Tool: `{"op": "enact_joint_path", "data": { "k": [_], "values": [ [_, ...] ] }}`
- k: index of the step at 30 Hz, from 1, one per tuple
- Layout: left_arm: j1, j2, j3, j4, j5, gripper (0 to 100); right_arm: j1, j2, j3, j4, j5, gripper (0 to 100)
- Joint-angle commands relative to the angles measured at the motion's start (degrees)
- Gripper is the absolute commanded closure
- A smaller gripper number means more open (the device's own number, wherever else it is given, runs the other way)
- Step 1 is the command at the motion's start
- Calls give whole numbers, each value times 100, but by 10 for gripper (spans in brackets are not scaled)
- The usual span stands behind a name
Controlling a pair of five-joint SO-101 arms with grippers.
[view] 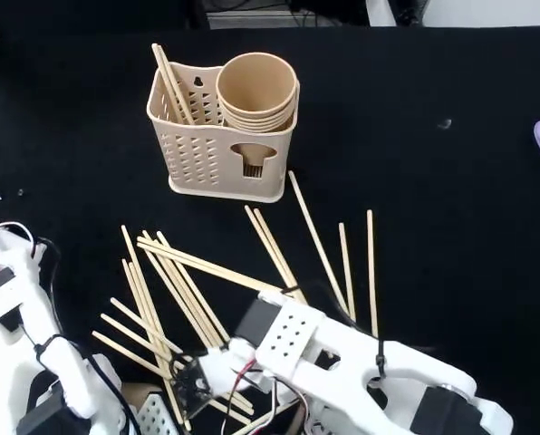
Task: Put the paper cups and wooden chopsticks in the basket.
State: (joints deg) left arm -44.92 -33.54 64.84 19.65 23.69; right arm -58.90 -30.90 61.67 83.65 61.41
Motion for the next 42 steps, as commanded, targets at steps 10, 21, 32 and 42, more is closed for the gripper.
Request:
{"op": "enact_joint_path", "data": {
  "k": [10, 21, 32, 42],
  "values": [
    [-66, -70, -251, -79, 35, 950, -879, 901, 31, -870, -510, 847],
    [-207, 352, -470, -123, 35, 951, -1134, 1367, -224, -888, -800, 850],
    [-716, 2057, -1736, 589, 501, 950, -1785, 1367, -330, -1398, -2163, 851],
    [-620, 1908, -1807, 870, 501, 950, -1776, 1367, -567, -1099, -2963, 851]
  ]
}}
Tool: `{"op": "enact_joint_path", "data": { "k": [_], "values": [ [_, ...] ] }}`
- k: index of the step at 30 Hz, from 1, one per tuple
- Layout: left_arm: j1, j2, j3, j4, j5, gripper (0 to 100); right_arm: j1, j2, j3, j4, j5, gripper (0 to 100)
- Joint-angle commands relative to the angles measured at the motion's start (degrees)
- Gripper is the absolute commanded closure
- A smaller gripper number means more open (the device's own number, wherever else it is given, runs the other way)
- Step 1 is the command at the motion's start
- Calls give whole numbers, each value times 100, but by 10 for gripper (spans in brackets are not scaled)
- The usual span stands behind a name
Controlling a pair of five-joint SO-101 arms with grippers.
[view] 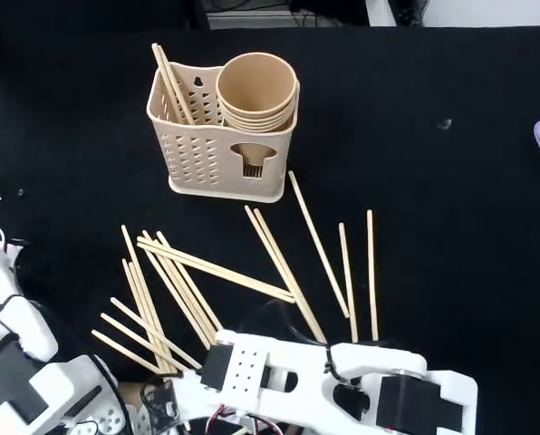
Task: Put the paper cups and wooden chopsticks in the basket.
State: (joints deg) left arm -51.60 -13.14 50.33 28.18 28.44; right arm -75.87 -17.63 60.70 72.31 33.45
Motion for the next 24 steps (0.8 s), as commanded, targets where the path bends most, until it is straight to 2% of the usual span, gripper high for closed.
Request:
{"op": "enact_joint_path", "data": {
  "k": [1, 5, 15, 24],
  "values": [
    [48, -132, -356, 18, 18, 950, -62, 40, -549, 35, -255, 851],
    [48, -132, -356, 18, 18, 950, 141, 40, -690, 53, -264, 851],
    [48, -123, -356, 9, 18, 950, -299, 48, -593, 369, 70, 851],
    [48, -123, -356, 9, 18, 951, -923, 92, -382, 360, 1064, 851]
  ]
}}
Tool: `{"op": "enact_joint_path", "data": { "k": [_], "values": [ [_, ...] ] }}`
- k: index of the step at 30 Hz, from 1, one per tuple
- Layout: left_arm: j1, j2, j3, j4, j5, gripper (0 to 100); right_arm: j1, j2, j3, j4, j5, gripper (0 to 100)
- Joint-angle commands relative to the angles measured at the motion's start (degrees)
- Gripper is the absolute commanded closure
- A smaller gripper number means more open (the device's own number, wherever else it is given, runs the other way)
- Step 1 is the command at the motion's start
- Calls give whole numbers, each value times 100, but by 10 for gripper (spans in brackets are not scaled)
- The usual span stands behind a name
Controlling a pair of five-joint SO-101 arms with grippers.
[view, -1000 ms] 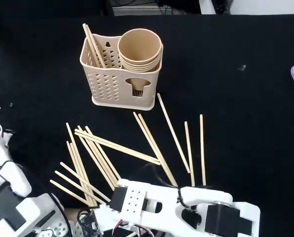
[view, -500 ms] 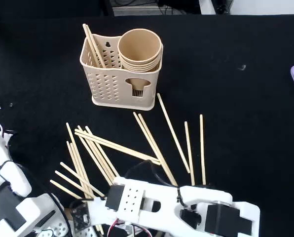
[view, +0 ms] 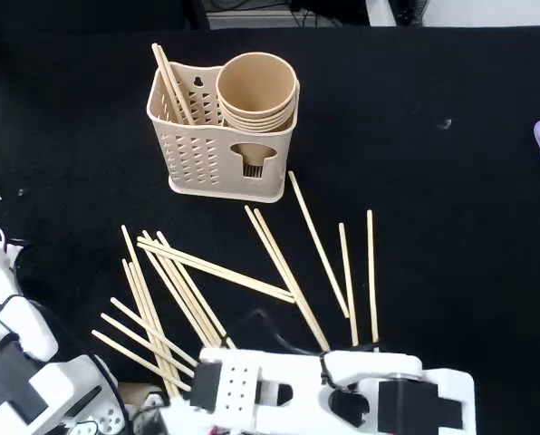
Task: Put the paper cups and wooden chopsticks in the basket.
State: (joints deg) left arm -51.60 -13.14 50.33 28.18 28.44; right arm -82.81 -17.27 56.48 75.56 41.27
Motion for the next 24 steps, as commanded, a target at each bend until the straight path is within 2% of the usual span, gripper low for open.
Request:
{"op": "enact_joint_path", "data": {
  "k": [1, 5, 13, 19, 21, 24],
  "values": [
    [48, -123, -356, 9, 18, 951, -299, 57, 110, 26, 343, 851],
    [48, -132, -356, 9, 18, 951, -651, 57, 462, -255, 308, 851],
    [31, -132, -356, 9, 18, 951, -668, 66, 585, -466, 299, 851],
    [22, -132, -356, 35, 18, 952, -97, 57, 910, -976, 299, 851],
    [22, -132, -356, 35, 18, 952, 97, 22, 892, -976, 299, 881],
    [22, -132, -356, 35, 18, 952, 211, 13, 848, -1002, 299, 986]
  ]
}}
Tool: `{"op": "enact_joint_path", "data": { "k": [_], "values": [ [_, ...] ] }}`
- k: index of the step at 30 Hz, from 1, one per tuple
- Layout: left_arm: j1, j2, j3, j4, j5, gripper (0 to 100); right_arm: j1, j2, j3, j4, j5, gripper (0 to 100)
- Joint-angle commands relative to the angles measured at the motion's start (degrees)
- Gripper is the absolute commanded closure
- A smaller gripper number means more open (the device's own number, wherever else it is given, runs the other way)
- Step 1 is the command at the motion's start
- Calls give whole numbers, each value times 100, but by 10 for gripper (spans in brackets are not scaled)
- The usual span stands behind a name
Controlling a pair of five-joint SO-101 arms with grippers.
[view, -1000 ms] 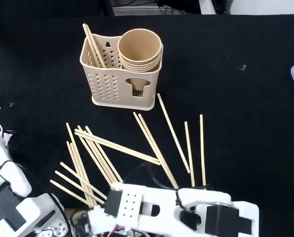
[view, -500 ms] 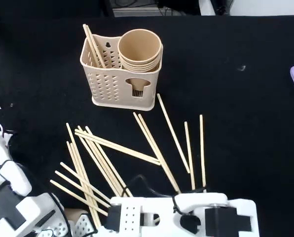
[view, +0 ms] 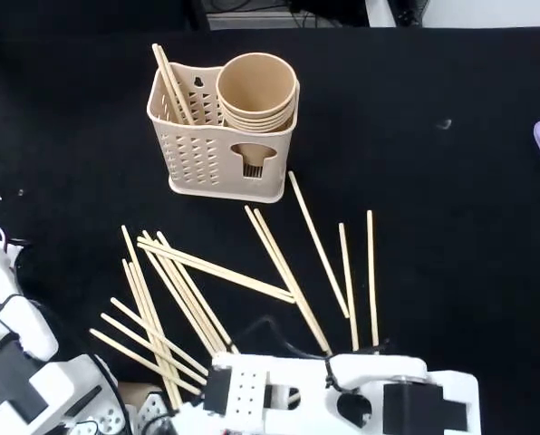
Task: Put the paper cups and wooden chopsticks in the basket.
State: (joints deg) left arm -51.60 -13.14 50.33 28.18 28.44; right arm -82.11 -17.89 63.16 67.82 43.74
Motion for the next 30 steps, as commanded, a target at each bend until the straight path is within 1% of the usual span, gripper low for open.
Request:
{"op": "enact_joint_path", "data": {
  "k": [1, 6, 8, 12, 16, 19, 23, 25, 27, 30],
  "values": [
    [22, -132, -356, 35, 18, 952, 141, 75, 145, -202, 53, 988],
    [13, -132, -356, 35, 18, 952, 396, 75, 31, -185, 44, 988],
    [13, -132, -356, 35, 18, 952, 589, 66, -84, -9, 79, 988],
    [4, -141, -356, 35, 18, 952, 1257, 66, -470, 149, 88, 988],
    [-22, -149, -374, 53, 18, 949, 1943, 66, -760, -132, 88, 988],
    [-22, -185, -435, 193, 9, 949, 2259, 66, -954, -237, 88, 987],
    [-22, -554, -541, 659, 9, 949, 2382, 66, -1059, -246, 88, 987],
    [-22, -791, -505, 765, 9, 949, 2365, 66, -1051, -229, 88, 987],
    [-13, -993, -347, 721, 9, 949, 2356, 66, -1059, -202, 70, 983],
    [-4, -1196, -66, 440, 0, 949, 2347, 66, -1086, -220, 53, 982]
  ]
}}
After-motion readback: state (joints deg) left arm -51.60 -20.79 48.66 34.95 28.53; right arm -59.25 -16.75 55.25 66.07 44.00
